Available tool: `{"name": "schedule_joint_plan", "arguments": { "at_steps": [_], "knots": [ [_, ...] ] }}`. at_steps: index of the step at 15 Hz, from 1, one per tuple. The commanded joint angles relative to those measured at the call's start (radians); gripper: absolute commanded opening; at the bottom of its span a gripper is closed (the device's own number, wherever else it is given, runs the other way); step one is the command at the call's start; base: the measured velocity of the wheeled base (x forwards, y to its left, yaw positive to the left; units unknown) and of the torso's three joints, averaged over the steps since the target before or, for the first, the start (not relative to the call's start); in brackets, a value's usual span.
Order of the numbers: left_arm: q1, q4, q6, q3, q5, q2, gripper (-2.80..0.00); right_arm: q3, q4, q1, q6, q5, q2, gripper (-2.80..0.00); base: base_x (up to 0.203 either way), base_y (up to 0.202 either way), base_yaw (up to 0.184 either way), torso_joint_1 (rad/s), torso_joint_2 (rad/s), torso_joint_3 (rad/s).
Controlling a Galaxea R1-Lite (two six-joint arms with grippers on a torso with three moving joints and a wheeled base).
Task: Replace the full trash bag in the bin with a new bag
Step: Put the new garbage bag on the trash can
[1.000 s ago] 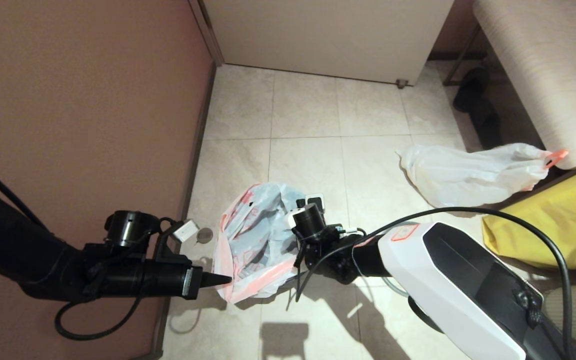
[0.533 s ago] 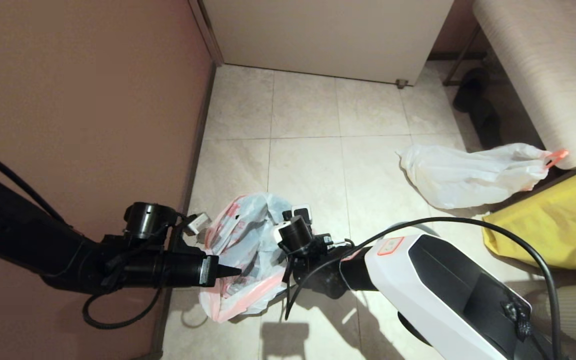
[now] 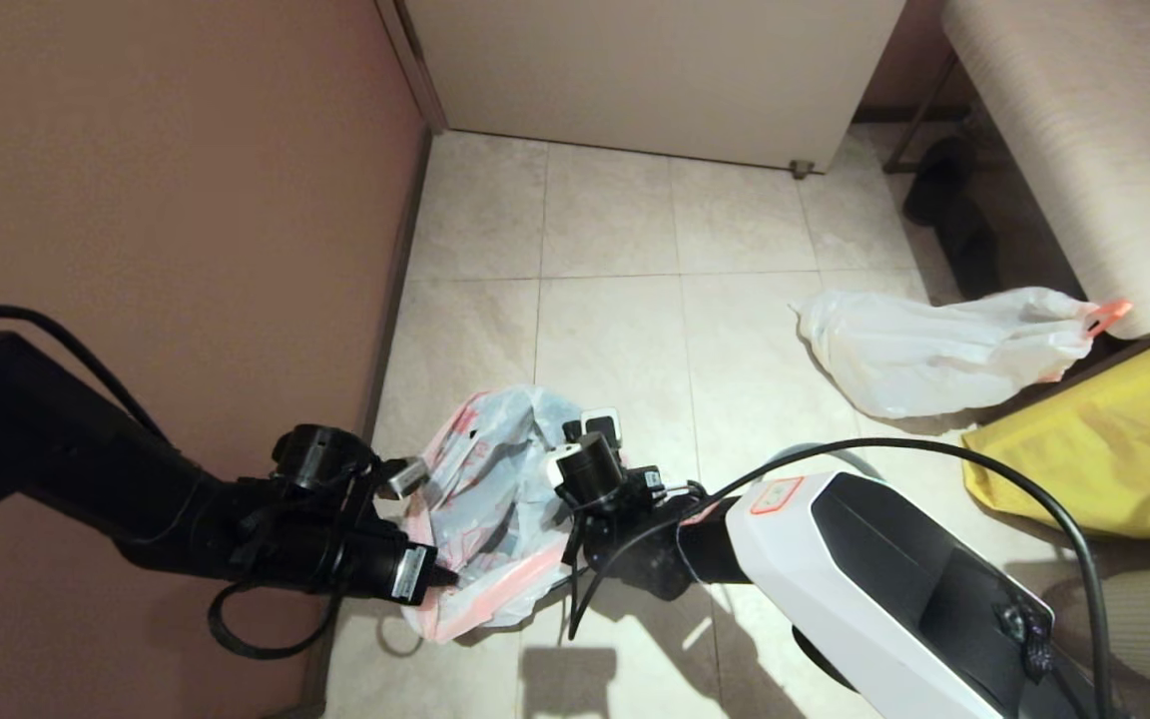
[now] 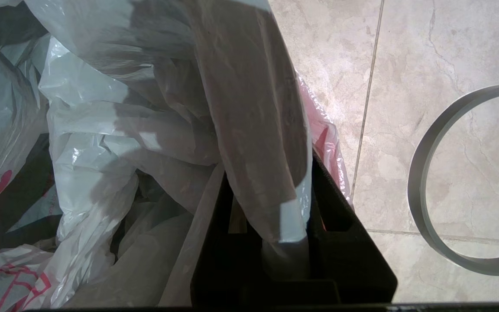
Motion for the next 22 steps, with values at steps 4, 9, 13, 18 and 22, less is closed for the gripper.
{"name": "schedule_joint_plan", "arguments": {
  "at_steps": [4, 9, 13, 18, 22],
  "knots": [
    [0.013, -0.015, 0.016, 0.004, 0.033, 0.024, -2.8, -0.004, -0.004, -0.01, 0.001, -0.006, 0.016, -2.8, 0.0, 0.0, 0.0, 0.0, 0.0, 0.0],
    [0.027, -0.013, 0.094, 0.039, 0.044, -0.022, -2.8, -0.014, -0.013, -0.05, -0.002, -0.019, 0.014, -2.8, 0.0, 0.0, 0.0, 0.0, 0.0, 0.0],
    [0.014, -0.012, 0.139, 0.064, 0.041, -0.005, -2.8, -0.05, -0.016, -0.061, 0.0, -0.032, 0.013, -2.8, 0.0, 0.0, 0.0, 0.0, 0.0, 0.0],
    [0.013, -0.024, 0.146, 0.046, 0.041, 0.089, -2.8, -0.046, -0.03, -0.06, 0.003, -0.032, -0.016, -2.8, 0.0, 0.0, 0.0, 0.0, 0.0, 0.0],
    [0.052, -0.113, 0.084, -0.005, 0.042, 0.209, -2.8, -0.023, -0.026, -0.036, 0.007, -0.023, -0.055, -2.8, 0.0, 0.0, 0.0, 0.0, 0.0, 0.0]
  ]
}}
